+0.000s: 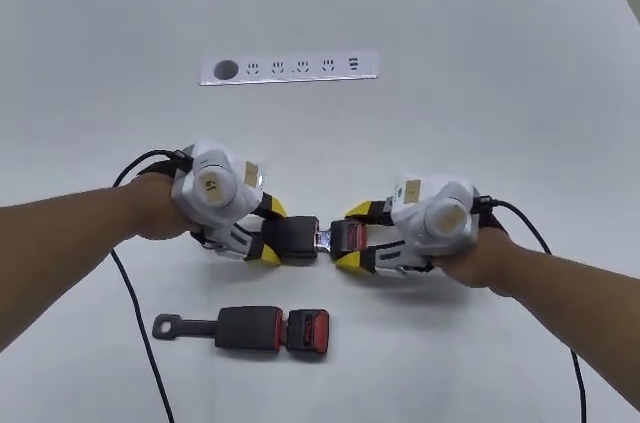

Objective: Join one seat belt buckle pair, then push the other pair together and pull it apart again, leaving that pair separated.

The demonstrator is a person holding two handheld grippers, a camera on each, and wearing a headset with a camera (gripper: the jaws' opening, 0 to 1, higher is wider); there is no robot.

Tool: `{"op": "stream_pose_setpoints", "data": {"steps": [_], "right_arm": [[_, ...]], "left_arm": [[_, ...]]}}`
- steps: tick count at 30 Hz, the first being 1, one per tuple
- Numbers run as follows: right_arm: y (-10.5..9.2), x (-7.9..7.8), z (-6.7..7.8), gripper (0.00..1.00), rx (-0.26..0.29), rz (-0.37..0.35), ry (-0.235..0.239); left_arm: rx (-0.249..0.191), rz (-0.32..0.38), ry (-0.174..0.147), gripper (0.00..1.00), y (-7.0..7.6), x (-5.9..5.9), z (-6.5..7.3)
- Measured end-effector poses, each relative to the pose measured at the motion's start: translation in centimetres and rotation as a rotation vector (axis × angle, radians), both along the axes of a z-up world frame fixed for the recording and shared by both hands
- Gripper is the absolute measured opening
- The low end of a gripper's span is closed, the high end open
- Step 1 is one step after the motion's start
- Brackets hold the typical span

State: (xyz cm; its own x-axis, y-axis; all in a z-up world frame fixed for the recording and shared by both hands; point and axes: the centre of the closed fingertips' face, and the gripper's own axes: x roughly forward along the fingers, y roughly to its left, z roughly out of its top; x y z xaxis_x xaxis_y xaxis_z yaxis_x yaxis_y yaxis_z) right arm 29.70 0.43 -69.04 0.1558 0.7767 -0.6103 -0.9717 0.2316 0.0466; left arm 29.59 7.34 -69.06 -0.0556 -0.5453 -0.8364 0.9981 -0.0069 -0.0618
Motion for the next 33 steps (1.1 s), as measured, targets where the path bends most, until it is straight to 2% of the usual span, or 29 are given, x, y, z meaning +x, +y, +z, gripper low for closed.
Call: {"op": "stream_pose_setpoints", "data": {"steps": [10, 19, 29, 33], "right_arm": [[-0.8, -0.1, -0.2, 0.34, -0.002, 0.0, 0.011], [-3.1, 0.2, -0.5, 0.34, -0.008, -0.015, 0.02], [-5.2, -0.6, -0.3, 0.34, -0.019, -0.012, 0.023], [-6.1, -0.3, -0.4, 0.34, -0.022, -0.012, 0.024]], "left_arm": [[-0.002, 0.012, -0.002, 0.32, 0.0, 0.0, 0.0], [-0.008, 0.015, 0.0, 0.33, -0.1, 0.0, 0.1], [-0.005, 0.018, 0.001, 0.33, 0.0, 0.0, 0.0], [-0.006, 0.019, 0.001, 0.33, 0.0, 0.0, 0.0]]}}
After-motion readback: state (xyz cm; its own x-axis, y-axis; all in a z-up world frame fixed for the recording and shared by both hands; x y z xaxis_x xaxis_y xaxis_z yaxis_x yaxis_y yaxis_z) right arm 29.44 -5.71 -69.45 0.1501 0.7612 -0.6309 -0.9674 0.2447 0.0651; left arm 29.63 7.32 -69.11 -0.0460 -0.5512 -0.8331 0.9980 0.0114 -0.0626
